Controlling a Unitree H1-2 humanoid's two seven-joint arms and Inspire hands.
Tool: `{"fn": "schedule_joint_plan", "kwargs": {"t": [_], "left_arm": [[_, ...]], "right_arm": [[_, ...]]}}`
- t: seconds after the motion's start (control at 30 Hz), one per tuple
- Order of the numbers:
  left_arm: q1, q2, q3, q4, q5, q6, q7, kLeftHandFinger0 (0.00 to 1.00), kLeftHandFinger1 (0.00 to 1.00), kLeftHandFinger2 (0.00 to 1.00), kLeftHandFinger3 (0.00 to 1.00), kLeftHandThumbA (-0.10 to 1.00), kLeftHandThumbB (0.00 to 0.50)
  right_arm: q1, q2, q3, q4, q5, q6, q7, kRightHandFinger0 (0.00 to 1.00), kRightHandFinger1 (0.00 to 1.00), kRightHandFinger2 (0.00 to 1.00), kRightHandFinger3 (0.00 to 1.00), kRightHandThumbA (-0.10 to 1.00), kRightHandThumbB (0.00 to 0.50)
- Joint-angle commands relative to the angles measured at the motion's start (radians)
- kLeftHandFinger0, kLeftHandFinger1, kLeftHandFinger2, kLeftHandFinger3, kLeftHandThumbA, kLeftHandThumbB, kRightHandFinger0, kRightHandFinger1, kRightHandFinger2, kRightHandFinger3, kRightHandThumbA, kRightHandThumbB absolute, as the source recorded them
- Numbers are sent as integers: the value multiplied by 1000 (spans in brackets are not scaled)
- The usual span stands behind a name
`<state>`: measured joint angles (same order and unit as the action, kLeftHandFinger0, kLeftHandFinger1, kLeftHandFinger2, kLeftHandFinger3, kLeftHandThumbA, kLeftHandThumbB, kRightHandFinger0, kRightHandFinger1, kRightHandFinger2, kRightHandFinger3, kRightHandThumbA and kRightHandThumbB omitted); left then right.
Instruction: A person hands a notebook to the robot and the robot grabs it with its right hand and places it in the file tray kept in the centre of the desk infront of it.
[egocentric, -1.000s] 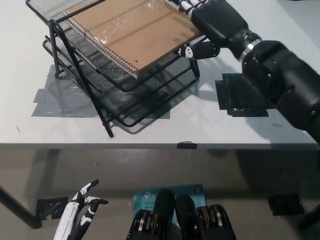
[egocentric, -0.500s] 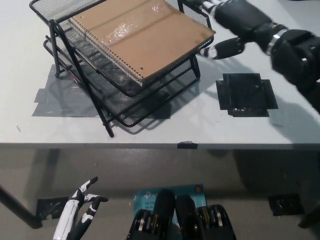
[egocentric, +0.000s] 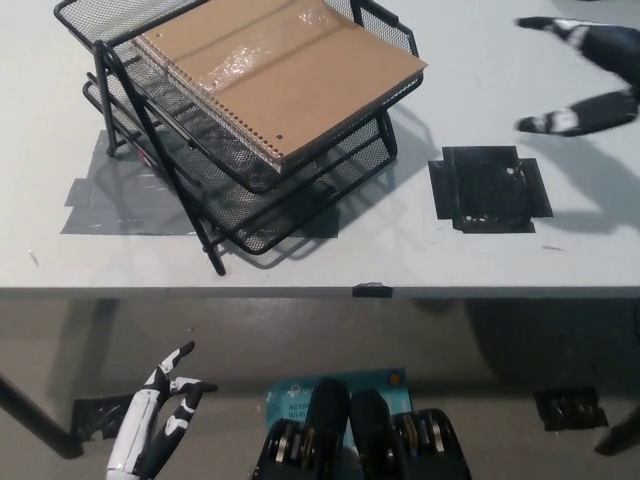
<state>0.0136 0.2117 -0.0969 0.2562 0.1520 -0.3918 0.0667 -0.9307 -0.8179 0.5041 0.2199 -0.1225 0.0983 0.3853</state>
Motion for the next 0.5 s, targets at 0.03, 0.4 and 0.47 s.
{"fn": "schedule_joint_plan", "kwargs": {"t": [0.03, 0.4, 0.47], "left_arm": [[-43, 22, 41, -79, -68, -13, -33, 865, 664, 572, 922, 899, 361], [-16, 2, 33, -70, -82, -47, -28, 743, 733, 719, 942, 892, 340], [-1, -3, 30, -75, -76, -43, -24, 778, 787, 805, 978, 916, 351]], "right_arm": [[-46, -530, -813, -695, 934, 356, 244, 1000, 1000, 1000, 1000, 1000, 500], [789, 181, -619, -1099, 521, -200, -318, 1000, 1000, 1000, 1000, 1000, 500], [870, 292, -518, -1063, 531, -212, -312, 1000, 1000, 1000, 1000, 1000, 500]]}}
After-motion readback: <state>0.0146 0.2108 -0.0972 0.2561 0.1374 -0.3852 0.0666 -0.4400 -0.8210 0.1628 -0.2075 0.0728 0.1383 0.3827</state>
